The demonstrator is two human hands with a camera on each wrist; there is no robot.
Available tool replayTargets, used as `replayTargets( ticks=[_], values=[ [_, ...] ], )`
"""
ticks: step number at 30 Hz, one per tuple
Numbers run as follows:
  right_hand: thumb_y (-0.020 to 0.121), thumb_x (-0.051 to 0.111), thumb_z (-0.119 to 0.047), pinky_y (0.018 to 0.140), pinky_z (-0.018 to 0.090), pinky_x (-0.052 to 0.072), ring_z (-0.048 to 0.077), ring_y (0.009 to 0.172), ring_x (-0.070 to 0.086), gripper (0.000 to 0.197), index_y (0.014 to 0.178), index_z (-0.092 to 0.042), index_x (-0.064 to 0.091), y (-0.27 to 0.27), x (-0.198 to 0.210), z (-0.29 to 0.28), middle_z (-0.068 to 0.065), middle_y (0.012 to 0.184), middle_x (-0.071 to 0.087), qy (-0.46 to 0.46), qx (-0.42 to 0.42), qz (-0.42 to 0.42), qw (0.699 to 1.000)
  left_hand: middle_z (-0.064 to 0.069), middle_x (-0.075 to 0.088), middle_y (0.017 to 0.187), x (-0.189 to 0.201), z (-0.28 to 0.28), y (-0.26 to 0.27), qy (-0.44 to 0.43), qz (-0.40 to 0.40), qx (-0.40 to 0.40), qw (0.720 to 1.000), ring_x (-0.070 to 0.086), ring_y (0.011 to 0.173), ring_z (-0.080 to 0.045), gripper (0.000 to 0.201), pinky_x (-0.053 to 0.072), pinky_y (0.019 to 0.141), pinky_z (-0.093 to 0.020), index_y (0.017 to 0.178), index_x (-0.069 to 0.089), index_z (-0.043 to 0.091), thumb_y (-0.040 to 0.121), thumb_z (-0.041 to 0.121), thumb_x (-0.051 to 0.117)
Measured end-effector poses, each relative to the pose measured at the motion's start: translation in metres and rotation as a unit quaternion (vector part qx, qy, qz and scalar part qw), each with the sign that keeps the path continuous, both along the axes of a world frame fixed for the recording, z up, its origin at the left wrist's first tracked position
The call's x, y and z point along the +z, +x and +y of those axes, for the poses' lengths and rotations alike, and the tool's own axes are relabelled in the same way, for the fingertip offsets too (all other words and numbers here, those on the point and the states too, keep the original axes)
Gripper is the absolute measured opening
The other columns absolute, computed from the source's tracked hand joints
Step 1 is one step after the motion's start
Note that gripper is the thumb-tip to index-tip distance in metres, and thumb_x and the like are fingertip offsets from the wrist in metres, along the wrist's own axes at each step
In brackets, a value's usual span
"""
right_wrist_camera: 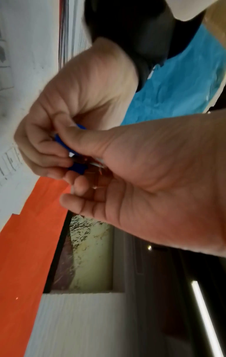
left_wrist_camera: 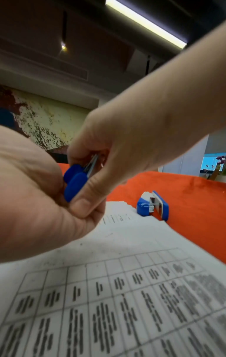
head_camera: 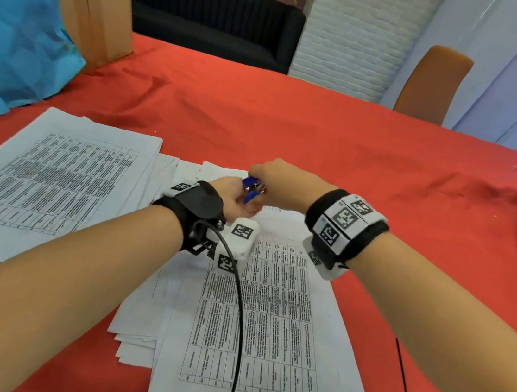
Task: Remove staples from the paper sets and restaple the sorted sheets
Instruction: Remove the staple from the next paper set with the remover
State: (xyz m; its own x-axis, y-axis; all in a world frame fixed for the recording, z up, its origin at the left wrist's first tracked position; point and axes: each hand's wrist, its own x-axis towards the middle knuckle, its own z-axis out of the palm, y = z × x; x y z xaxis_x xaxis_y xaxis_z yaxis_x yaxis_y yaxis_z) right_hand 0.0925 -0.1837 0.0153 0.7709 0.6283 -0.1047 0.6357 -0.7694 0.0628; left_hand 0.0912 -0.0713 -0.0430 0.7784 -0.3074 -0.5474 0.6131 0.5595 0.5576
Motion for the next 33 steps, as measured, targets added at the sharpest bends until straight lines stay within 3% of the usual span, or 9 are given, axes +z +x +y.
replayTargets(
  ticks=[3, 5, 6, 8, 10, 14, 17, 27, 33],
  values=[
    [0.076, 0.076, -0.041, 0.063, 0.032, 0.041, 0.024, 0.078, 0.053, 0.037, 0.087, -0.014, 0.053, 0.005, 0.002, -0.006, -0.003, 0.074, 0.049, 0.016, -0.014, -0.022, 1.0, -0.012, 0.053, 0.065, -0.007, 0.003, -0.004, 0.031, 0.003, 0.049, 0.998, 0.042, 0.056, -0.016, 0.032, 0.038, 0.035, -0.015, 0.077, 0.048, 0.002, 0.1, 0.002, 0.026],
    [0.075, 0.077, -0.041, 0.063, 0.03, 0.04, 0.025, 0.078, 0.054, 0.039, 0.089, -0.011, 0.057, 0.008, 0.001, -0.016, 0.003, 0.083, 0.058, 0.005, -0.04, -0.013, 0.999, -0.01, 0.052, 0.064, -0.008, 0.005, -0.006, 0.173, -0.042, 0.042, 0.983, 0.045, 0.055, -0.014, 0.033, 0.04, 0.036, -0.015, 0.073, 0.05, 0.002, 0.101, 0.007, 0.034],
    [0.075, 0.077, -0.041, 0.064, 0.03, 0.042, 0.025, 0.08, 0.056, 0.041, 0.094, -0.009, 0.06, 0.007, -0.001, -0.019, 0.006, 0.089, 0.061, -0.027, -0.054, -0.003, 0.998, -0.008, 0.05, 0.064, -0.006, 0.007, -0.006, 0.283, -0.09, 0.012, 0.955, 0.044, 0.053, -0.013, 0.032, 0.04, 0.04, -0.017, 0.069, 0.051, 0.003, 0.099, 0.009, 0.04],
    [0.075, 0.077, -0.042, 0.064, 0.03, 0.045, 0.026, 0.081, 0.058, 0.045, 0.103, -0.009, 0.064, 0.006, -0.011, -0.023, 0.006, 0.092, 0.062, -0.099, -0.064, 0.014, 0.993, -0.006, 0.052, 0.063, -0.003, 0.008, -0.005, 0.51, -0.191, -0.068, 0.836, 0.046, 0.056, -0.018, 0.028, 0.042, 0.055, -0.023, 0.064, 0.054, 0.007, 0.091, 0.013, 0.057],
    [0.075, 0.077, -0.042, 0.061, 0.029, 0.043, 0.026, 0.077, 0.057, 0.046, 0.105, -0.011, 0.063, 0.005, -0.02, -0.024, 0.006, 0.091, 0.061, -0.12, -0.064, 0.021, 0.99, -0.007, 0.058, 0.066, -0.002, 0.007, -0.002, 0.62, -0.233, -0.14, 0.736, 0.053, 0.064, -0.022, 0.018, 0.047, 0.067, -0.03, 0.068, 0.062, 0.005, 0.081, 0.016, 0.068],
    [0.076, 0.076, -0.04, 0.051, 0.026, 0.034, 0.024, 0.075, 0.053, 0.046, 0.109, -0.011, 0.063, 0.005, -0.021, -0.017, 0.003, 0.089, 0.057, -0.132, -0.057, 0.021, 0.989, -0.004, 0.061, 0.07, -0.002, -0.002, -0.002, 0.681, -0.237, -0.237, 0.651, 0.057, 0.071, -0.022, 0.018, 0.047, 0.057, -0.026, 0.069, 0.059, 0.008, 0.076, 0.017, 0.073],
    [0.078, 0.075, -0.038, 0.049, 0.025, 0.032, 0.024, 0.076, 0.053, 0.043, 0.108, -0.011, 0.063, 0.004, -0.021, -0.011, 0.002, 0.087, 0.053, -0.155, -0.042, 0.019, 0.987, -0.002, 0.053, 0.064, -0.002, -0.008, 0.0, 0.693, -0.237, -0.253, 0.632, 0.055, 0.072, -0.023, 0.032, 0.042, 0.052, -0.026, 0.064, 0.049, 0.012, 0.076, 0.025, 0.076],
    [0.086, 0.068, -0.02, 0.058, 0.026, 0.037, 0.022, 0.073, 0.057, 0.02, 0.101, -0.007, 0.064, 0.008, -0.032, -0.008, -0.003, 0.073, 0.049, -0.152, -0.03, 0.002, 0.988, -0.005, 0.06, 0.079, -0.002, -0.012, 0.003, 0.724, -0.23, -0.288, 0.584, 0.056, 0.075, -0.025, 0.036, 0.047, 0.069, -0.031, 0.073, 0.049, 0.014, 0.074, 0.038, 0.077],
    [0.091, 0.062, -0.027, 0.067, 0.034, 0.046, 0.029, 0.09, 0.062, 0.029, 0.11, -0.006, 0.062, 0.004, -0.039, -0.015, 0.007, 0.102, 0.06, -0.165, -0.027, 0.001, 0.986, -0.006, 0.056, 0.09, 0.004, -0.012, 0.001, 0.729, -0.244, -0.316, 0.556, 0.053, 0.083, -0.024, 0.044, 0.042, 0.07, -0.03, 0.109, 0.057, 0.006, 0.081, 0.036, 0.072]
  ],
)
